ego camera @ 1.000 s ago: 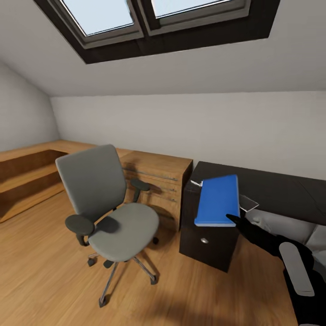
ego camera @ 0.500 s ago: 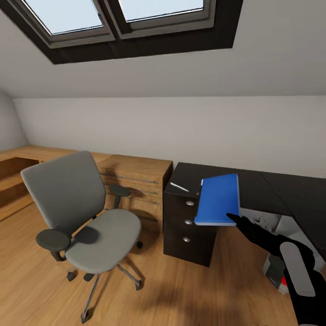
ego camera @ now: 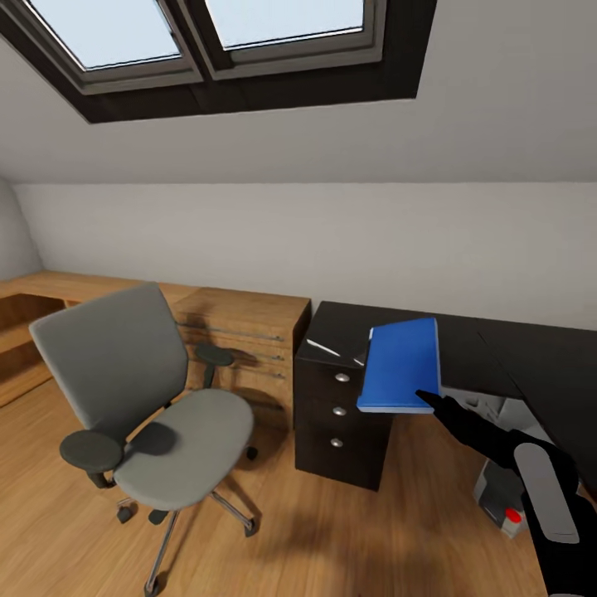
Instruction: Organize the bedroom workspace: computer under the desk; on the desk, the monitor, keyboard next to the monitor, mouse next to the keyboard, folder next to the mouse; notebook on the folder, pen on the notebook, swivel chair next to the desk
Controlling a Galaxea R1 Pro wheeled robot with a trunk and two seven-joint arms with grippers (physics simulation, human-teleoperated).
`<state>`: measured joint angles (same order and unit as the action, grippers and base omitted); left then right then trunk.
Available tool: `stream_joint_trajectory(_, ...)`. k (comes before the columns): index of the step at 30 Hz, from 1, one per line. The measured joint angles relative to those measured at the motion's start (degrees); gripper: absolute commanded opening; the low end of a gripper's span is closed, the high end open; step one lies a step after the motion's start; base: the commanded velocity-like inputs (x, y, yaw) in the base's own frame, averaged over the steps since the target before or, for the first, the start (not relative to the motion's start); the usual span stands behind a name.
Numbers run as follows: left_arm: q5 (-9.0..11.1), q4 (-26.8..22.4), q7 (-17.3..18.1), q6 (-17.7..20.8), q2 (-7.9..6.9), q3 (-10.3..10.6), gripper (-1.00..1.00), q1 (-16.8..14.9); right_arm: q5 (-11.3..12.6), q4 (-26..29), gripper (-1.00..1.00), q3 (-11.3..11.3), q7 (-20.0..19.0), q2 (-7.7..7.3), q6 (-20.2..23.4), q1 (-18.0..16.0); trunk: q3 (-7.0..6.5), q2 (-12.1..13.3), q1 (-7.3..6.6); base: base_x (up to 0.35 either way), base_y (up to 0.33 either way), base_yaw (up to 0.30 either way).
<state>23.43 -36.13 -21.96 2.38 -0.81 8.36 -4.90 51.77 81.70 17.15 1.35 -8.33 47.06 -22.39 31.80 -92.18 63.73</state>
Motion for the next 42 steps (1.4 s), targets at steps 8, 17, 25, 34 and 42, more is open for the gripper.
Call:
stream_joint_trajectory(8,0.01,0.05,-0.01,0.00,0.01,0.02,1.00,0.00,-0.10,-0.08,-1.00,0.66,-0.01,-0.07,-0.09,0.01,-1.43,3.21,-1.76,0.000,0.000,-0.183)
stream_joint_trajectory(17,0.12,0.70,-0.07,0.00,0.61,0.20,1.00,0.00,-0.14,-0.09,-1.00,0.80,0.01,-0.11,-0.09,0.00,-3.04,6.82,-3.73,0.000,0.000,-0.026)
stream_joint_trajectory(25,0.05,0.83,-0.07,0.00,0.84,0.20,1.00,-0.01,-0.23,-0.08,-1.00,0.87,0.00,-0.12,-0.14,0.01,-4.48,10.03,-5.49,0.000,0.000,-0.049)
stream_joint_trajectory(34,-2.65,0.46,-0.18,-3.12,1.96,0.19,1.00,0.01,-0.17,-0.16,-1.00,2.95,0.00,-0.05,-0.14,0.03,-6.09,13.64,-7.47,0.000,0.000,-0.246)
stream_joint_trajectory(42,-12.54,-8.84,-0.44,-2.92,8.10,0.70,1.00,0.02,-0.09,-0.85,-1.00,2.76,0.23,0.54,-1.14,-0.06,-7.53,16.85,-9.23,0.000,0.000,-0.287)
